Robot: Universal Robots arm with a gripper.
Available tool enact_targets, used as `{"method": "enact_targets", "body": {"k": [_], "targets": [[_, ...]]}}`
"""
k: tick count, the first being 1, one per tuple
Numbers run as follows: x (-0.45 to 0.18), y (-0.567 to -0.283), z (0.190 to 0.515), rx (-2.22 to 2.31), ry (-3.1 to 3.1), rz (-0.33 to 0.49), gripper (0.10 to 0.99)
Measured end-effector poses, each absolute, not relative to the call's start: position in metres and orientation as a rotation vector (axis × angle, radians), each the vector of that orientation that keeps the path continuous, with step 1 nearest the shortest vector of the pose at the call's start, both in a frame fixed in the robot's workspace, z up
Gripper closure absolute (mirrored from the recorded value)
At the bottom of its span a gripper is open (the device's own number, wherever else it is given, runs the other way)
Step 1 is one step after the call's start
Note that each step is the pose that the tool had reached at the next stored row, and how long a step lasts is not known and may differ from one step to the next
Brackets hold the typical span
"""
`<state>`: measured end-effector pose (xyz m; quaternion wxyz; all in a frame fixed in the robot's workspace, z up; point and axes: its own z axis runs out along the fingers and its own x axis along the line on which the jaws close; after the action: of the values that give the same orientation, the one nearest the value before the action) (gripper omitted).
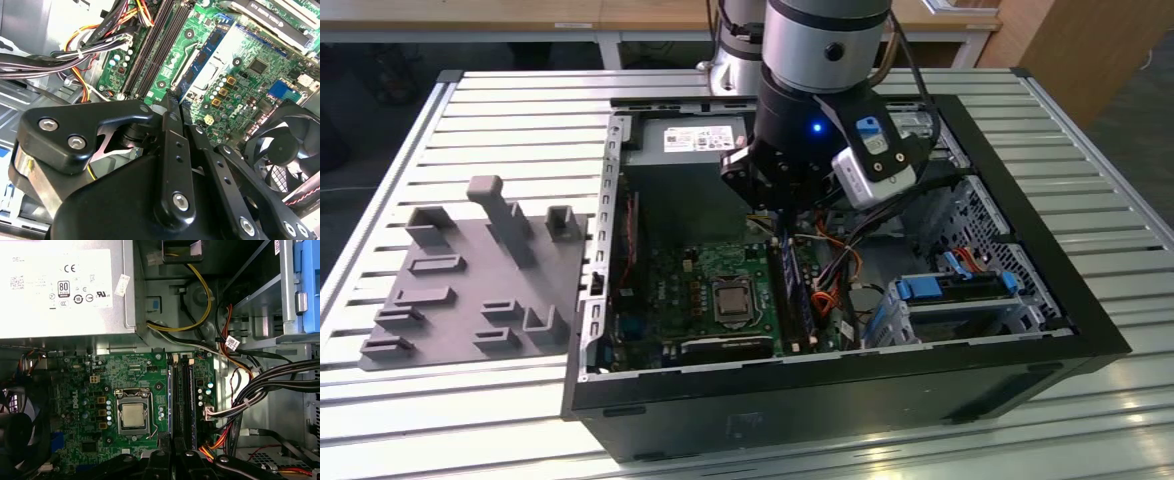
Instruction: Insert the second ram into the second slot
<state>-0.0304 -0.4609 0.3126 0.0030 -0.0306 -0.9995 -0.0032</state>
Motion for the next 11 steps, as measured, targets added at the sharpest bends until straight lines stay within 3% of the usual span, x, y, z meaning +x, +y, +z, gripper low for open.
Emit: {"method": "enact_targets", "body": {"k": [11], "targets": [[-0.0303,-0.462,0.3084,-0.072,-3.134,-0.023,0.949]]}}
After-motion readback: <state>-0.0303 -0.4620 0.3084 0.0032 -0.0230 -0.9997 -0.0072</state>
